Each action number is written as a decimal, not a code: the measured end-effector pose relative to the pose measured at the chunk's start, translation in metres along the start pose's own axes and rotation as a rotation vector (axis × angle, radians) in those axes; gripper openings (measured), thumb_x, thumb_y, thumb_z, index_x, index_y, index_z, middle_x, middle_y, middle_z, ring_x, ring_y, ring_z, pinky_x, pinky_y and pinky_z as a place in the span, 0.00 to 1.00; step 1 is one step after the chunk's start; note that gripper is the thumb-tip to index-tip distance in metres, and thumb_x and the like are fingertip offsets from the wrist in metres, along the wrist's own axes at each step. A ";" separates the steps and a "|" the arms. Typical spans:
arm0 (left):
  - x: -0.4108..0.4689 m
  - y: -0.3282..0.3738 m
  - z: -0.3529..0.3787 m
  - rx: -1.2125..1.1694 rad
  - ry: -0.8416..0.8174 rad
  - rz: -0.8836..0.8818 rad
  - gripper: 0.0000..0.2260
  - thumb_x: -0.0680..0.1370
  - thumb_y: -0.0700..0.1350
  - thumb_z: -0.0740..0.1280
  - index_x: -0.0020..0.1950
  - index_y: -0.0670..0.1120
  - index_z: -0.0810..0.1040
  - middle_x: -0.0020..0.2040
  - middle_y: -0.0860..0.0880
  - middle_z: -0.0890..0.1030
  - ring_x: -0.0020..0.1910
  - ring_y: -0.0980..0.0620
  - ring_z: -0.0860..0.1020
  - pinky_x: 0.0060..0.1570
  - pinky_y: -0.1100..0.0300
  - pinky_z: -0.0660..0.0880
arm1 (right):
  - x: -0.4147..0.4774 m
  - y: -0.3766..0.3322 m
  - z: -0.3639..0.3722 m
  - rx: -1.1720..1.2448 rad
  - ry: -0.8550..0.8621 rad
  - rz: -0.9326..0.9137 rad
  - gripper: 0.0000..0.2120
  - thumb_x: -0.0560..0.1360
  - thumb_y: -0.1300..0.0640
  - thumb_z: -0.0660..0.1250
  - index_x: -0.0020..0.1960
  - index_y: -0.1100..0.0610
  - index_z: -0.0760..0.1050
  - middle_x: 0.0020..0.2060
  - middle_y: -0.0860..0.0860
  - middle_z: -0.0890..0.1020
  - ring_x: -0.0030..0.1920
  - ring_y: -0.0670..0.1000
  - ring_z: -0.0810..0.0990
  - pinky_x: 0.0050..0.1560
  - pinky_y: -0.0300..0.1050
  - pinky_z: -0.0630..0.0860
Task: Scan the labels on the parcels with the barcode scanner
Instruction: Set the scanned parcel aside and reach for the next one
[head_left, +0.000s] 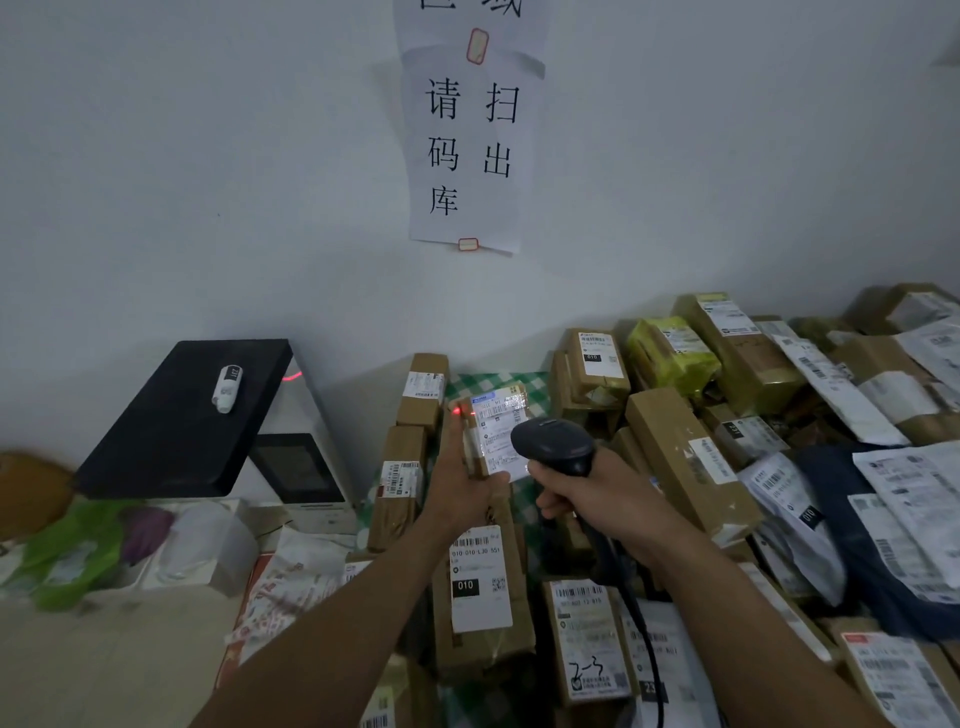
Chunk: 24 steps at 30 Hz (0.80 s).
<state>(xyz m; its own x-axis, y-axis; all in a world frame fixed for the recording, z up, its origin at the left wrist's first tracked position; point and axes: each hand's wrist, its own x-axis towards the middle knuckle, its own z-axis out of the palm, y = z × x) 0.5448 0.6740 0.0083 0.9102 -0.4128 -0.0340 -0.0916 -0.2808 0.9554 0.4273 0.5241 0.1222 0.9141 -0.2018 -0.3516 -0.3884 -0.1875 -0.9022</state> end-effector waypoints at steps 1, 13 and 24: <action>0.002 -0.003 -0.001 -0.001 -0.007 -0.003 0.46 0.74 0.29 0.73 0.80 0.57 0.51 0.68 0.54 0.76 0.57 0.74 0.77 0.49 0.74 0.75 | 0.001 0.000 0.001 0.000 -0.004 0.003 0.03 0.80 0.49 0.70 0.52 0.46 0.79 0.43 0.55 0.88 0.47 0.52 0.87 0.45 0.39 0.80; 0.012 -0.012 -0.027 0.002 -0.012 -0.085 0.47 0.72 0.45 0.77 0.81 0.67 0.52 0.69 0.60 0.78 0.65 0.54 0.79 0.60 0.51 0.80 | 0.017 0.007 0.007 0.023 -0.022 0.018 0.08 0.81 0.49 0.70 0.59 0.46 0.79 0.44 0.52 0.88 0.45 0.50 0.87 0.40 0.40 0.78; -0.001 -0.050 -0.135 0.000 -0.080 -0.447 0.36 0.77 0.31 0.70 0.76 0.58 0.61 0.62 0.49 0.81 0.62 0.49 0.79 0.55 0.53 0.78 | 0.047 0.019 0.052 -0.071 -0.105 0.064 0.06 0.80 0.47 0.71 0.57 0.43 0.79 0.45 0.48 0.88 0.43 0.46 0.87 0.44 0.43 0.81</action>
<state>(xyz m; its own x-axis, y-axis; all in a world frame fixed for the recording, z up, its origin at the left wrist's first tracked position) 0.6033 0.8054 -0.0001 0.8262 -0.3167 -0.4660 0.3034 -0.4469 0.8416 0.4693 0.5609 0.0755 0.8929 -0.1140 -0.4355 -0.4501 -0.2454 -0.8586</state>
